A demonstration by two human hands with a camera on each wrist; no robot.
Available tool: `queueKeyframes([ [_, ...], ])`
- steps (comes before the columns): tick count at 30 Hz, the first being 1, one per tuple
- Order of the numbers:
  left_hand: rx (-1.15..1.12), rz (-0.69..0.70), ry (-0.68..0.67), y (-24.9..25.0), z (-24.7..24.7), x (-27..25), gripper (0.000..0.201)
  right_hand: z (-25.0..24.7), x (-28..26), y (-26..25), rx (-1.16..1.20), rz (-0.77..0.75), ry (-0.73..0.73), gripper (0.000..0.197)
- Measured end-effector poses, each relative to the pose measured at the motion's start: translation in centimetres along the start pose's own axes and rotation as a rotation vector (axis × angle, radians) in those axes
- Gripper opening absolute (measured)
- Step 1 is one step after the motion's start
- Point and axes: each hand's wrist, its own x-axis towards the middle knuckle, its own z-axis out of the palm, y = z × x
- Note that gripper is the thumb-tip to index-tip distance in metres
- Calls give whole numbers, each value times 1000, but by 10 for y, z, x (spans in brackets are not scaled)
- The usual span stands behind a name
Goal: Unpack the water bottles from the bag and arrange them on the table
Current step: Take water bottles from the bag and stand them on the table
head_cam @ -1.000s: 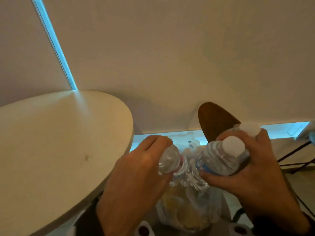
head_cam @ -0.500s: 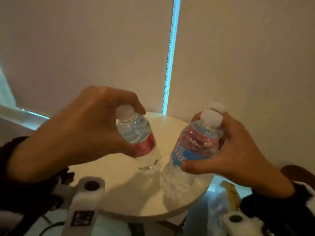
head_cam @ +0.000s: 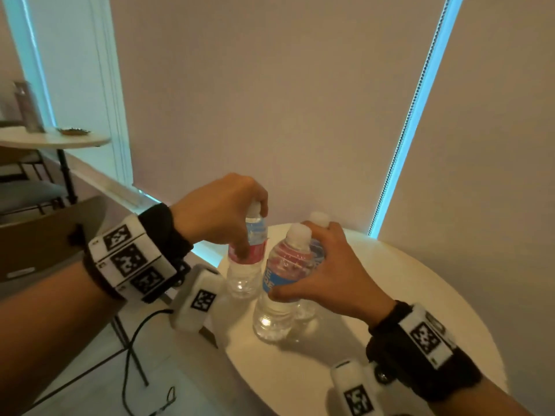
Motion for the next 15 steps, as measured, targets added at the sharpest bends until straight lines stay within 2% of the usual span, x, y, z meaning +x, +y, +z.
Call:
queueKeyframes([
  [7,-78,-31,1,-19,8,23,63,11,30,11,-15,10,-32,68],
  [15,-134,1,-13,-22,21,41,71,7,40,18,-38,31,-100,73],
])
